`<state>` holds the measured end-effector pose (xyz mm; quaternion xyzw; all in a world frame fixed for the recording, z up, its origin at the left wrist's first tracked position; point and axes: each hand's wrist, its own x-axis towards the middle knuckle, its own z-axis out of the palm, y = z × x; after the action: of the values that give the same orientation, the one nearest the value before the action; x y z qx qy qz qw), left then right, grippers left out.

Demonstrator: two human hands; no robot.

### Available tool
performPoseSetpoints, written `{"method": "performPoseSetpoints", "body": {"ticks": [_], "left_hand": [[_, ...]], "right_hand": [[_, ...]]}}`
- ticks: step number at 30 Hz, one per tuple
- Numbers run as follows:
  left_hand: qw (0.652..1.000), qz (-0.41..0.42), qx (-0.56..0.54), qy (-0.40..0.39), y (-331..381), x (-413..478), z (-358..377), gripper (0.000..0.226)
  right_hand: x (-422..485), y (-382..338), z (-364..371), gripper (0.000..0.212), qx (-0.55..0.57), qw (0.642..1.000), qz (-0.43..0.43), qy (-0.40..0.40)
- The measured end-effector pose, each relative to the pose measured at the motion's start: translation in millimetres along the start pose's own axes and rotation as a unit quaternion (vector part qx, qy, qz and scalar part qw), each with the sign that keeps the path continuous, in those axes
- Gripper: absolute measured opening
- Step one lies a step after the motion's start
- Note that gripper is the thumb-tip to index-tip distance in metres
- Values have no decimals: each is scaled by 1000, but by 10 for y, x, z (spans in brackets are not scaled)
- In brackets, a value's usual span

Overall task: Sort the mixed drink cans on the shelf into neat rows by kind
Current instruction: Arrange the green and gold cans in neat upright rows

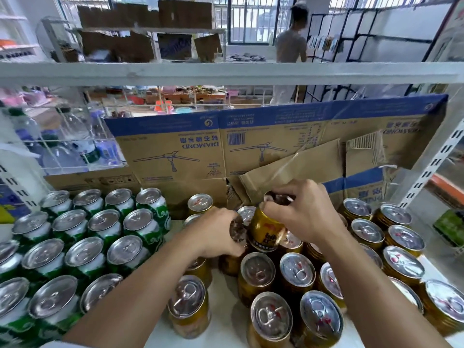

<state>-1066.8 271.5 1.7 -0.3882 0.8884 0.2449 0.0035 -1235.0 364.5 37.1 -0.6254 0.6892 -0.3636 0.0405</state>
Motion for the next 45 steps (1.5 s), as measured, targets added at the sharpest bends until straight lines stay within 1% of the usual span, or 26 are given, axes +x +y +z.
{"method": "performPoseSetpoints", "body": {"ticks": [2,5,8,11,13,15,17,21,24,26,28,30,33,35,40,43,45], "left_hand": [[1000,3,-12,4,-1,-7,-8,43],[1000,6,11,-13,-19,10,51,44],[1000,-8,0,-20,-21,56,20,58],[999,-18,-27,20,43,186,2,55],[999,-28,-17,34,126,304,57,62],[999,-34,6,12,203,398,145,69],[999,-45,23,-1,239,475,209,66],[997,-41,-4,59,214,479,171,59],[989,-37,-78,118,207,358,-45,54],[978,-44,-122,165,220,227,-266,57],[963,-51,-129,230,180,60,-484,61],[945,-55,-136,291,110,-111,-642,62],[927,-65,-163,333,8,-325,-733,66],[920,-70,-173,343,-41,-436,-738,66],[913,-90,-189,349,-161,-641,-701,68],[916,-102,-172,348,-240,-705,-701,66],[923,-115,-148,337,-274,-713,-689,66]], "right_hand": [[44,10,8,34,9,1000,8,13],[111,-3,10,37,-2,1000,21,21],[144,-9,-18,39,-1,999,20,27],[138,16,-67,39,-15,999,22,40],[121,42,-101,37,-17,998,29,56],[95,82,-126,36,-15,997,35,71],[64,127,-149,35,-16,996,43,78],[12,174,-178,32,-8,995,50,89],[27,175,-156,27,-5,993,52,103],[58,158,-121,27,1,992,52,111],[114,121,-71,28,14,993,49,111],[201,80,5,28,34,993,47,101],[364,36,179,23,31,997,39,59],[478,29,327,23,15,999,31,25],[639,71,633,24,-3,995,65,-78],[663,50,742,30,-16,992,80,-100],[678,30,802,27,-39,988,89,-118]]}}
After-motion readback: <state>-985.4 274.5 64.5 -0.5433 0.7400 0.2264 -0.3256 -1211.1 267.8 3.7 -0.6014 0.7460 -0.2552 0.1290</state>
